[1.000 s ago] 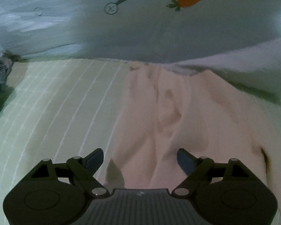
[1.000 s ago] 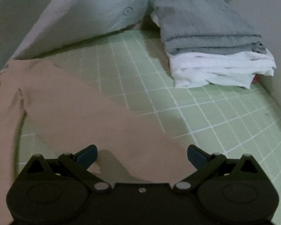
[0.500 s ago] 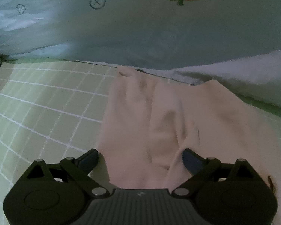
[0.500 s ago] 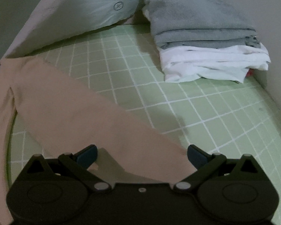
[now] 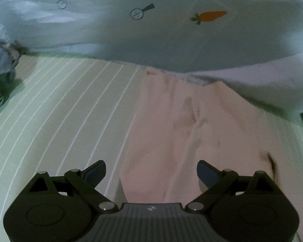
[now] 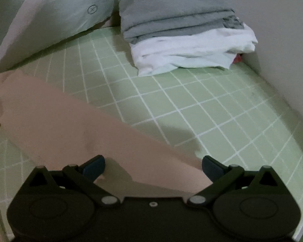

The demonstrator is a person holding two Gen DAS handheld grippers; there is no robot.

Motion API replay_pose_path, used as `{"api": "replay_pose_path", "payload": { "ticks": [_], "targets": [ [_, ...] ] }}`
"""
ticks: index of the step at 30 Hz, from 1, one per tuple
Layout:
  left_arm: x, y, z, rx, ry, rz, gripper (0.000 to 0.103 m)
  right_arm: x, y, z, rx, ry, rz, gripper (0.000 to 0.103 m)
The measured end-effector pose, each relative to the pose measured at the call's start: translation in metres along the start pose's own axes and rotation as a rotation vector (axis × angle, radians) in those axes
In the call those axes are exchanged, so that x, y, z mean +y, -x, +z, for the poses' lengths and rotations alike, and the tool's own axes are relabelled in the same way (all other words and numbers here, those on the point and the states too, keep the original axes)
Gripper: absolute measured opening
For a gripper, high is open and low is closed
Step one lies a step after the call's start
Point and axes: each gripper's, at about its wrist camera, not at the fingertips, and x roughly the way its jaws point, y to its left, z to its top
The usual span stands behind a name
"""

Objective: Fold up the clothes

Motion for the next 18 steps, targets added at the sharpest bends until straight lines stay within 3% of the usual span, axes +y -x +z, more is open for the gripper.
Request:
{"api": "replay_pose_path", "payload": {
  "ticks": [3, 8, 12, 15, 17, 18],
  "targets": [
    [0.005, 0.011, -0.017, 0.016, 0.001, 0.004, 0.096, -0.006, -0.003, -0.002, 0.011, -0.063, 0.026, 0.103],
    [0.014, 0.021, -0.038, 0.045, 0.033, -0.003, 0.096, -0.006, -0.002, -0.005, 0.009, -0.079, 0.021, 0.103],
    [0.013, 0.026, -0.044, 0.023, 0.025, 0.005, 0.096, -0.007, -0.001, -0.003, 0.019, -0.055, 0.055, 0.101],
    [0.012, 0.029, -0.046, 0.020, 0.031, -0.003, 0.096, -0.005, 0.005, -0.003, -0.007, -0.009, 0.095, 0.074],
    [0.012, 0.030, -0.047, 0.016, 0.021, -0.004, 0.096, 0.001, 0.011, -0.002, -0.023, 0.030, 0.124, 0.027],
    [0.010, 0.032, -0.047, 0.011, 0.012, -0.004, 0.096, 0.005, 0.012, -0.001, -0.022, 0.043, 0.139, 0.014]
  ]
}}
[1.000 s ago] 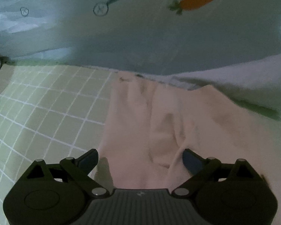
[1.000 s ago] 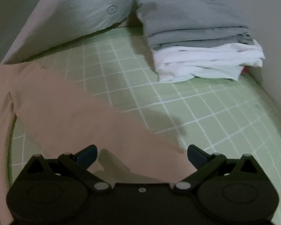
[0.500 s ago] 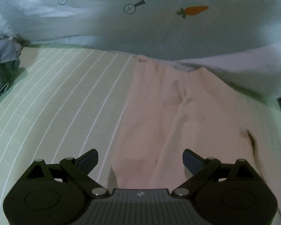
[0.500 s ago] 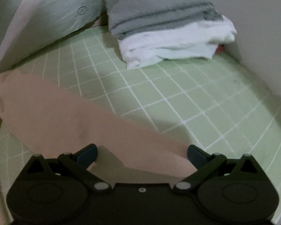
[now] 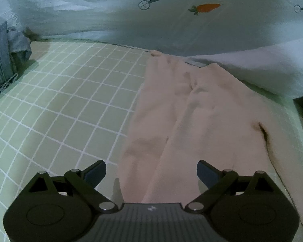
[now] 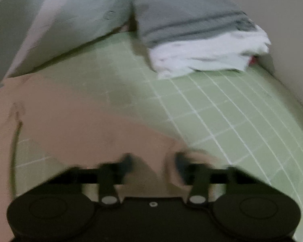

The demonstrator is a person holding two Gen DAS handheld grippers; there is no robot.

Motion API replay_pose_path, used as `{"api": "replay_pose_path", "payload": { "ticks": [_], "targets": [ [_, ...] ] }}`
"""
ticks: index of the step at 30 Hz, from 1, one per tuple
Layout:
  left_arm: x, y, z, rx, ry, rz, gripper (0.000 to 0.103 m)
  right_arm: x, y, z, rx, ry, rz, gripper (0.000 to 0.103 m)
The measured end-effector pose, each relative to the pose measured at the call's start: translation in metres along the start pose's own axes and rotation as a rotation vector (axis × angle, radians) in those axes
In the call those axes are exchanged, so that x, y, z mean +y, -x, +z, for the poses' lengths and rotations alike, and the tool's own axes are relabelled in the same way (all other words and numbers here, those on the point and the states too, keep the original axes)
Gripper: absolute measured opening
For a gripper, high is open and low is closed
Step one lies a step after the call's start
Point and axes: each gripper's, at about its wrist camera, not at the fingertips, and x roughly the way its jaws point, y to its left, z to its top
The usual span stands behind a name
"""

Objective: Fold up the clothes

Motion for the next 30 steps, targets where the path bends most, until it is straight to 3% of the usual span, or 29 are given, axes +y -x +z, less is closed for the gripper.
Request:
{"api": "replay_pose_path", "payload": {
  "ticks": [1, 6, 9, 12, 13, 15, 16, 17, 18, 21, 24, 30],
  "targets": [
    [-0.001, 0.001, 0.000, -0.004, -0.006, 0.000, 0.096, 0.005, -0.001, 0.003, 0.007, 0.015, 0.018, 0.009],
    [-0.001, 0.005, 0.000, -0.021, -0.008, 0.005, 0.096, 0.032, 0.009, 0.022, -0.039, 0.087, 0.093, 0.009],
    [0.002, 0.006, 0.001, -0.018, 0.004, 0.010, 0.096, 0.056, 0.021, 0.040, -0.082, 0.102, 0.209, 0.009],
    [0.002, 0.012, 0.004, -0.018, 0.009, 0.017, 0.096, 0.085, 0.027, 0.055, -0.059, 0.098, 0.400, 0.009],
    [0.002, 0.017, 0.005, -0.026, 0.007, 0.016, 0.096, 0.093, 0.026, 0.058, -0.028, 0.082, 0.472, 0.011],
    [0.000, 0.026, 0.009, -0.049, -0.013, 0.033, 0.096, 0.108, 0.023, 0.059, 0.051, 0.058, 0.533, 0.029],
    [-0.003, 0.032, 0.010, -0.060, -0.032, 0.046, 0.096, 0.114, 0.024, 0.058, 0.065, 0.054, 0.518, 0.055],
    [-0.006, 0.038, 0.011, -0.079, -0.052, 0.054, 0.096, 0.117, 0.026, 0.057, 0.065, 0.053, 0.490, 0.074],
    [-0.009, 0.044, 0.012, -0.097, -0.072, 0.060, 0.096, 0.118, 0.029, 0.055, 0.054, 0.053, 0.458, 0.078],
    [-0.018, 0.049, 0.014, -0.119, -0.097, 0.048, 0.096, 0.111, 0.033, 0.051, 0.033, 0.056, 0.390, 0.082],
    [-0.031, 0.035, 0.015, -0.061, -0.108, 0.015, 0.096, 0.093, 0.030, 0.046, 0.029, 0.032, 0.300, 0.083],
    [-0.089, 0.013, 0.006, 0.001, -0.244, -0.056, 0.096, 0.047, 0.025, 0.028, 0.047, -0.061, 0.172, 0.084]
  ]
}}
